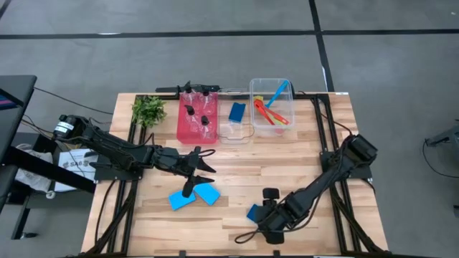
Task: Pick & Place Kitchen Sink Supplies
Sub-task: Put the bottom blue sponge into the left transparent bin
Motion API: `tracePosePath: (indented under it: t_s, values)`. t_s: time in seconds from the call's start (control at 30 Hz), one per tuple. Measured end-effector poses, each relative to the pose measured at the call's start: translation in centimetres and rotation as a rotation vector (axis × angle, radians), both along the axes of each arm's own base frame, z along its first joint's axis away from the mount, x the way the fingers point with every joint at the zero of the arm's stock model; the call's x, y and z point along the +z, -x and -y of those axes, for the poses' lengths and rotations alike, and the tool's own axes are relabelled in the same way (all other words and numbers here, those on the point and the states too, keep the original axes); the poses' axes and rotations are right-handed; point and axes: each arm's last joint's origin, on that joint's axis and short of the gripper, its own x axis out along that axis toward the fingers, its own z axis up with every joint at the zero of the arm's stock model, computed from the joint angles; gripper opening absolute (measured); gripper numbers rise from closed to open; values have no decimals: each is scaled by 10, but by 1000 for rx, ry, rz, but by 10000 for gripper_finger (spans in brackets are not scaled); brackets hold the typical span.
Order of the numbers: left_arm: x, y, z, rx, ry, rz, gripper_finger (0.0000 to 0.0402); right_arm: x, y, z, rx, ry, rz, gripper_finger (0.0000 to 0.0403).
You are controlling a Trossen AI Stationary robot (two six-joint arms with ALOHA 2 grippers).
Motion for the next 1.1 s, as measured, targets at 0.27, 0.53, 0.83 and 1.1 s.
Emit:
tracePosePath:
  t_s: [0.27,0.53,0.83,1.1]
  values:
    - [0,0,0,0,1,0,168,-21,-10,-1,-1,40,-56,224]
    - [0,0,0,0,1,0,168,-50,-20,-2,2,94,-124,224]
    - [0,0,0,0,0,0,168,-57,-25,1,8,72,-161,201]
    - [0,0,0,0,0,0,168,-58,-25,1,9,72,-161,170]
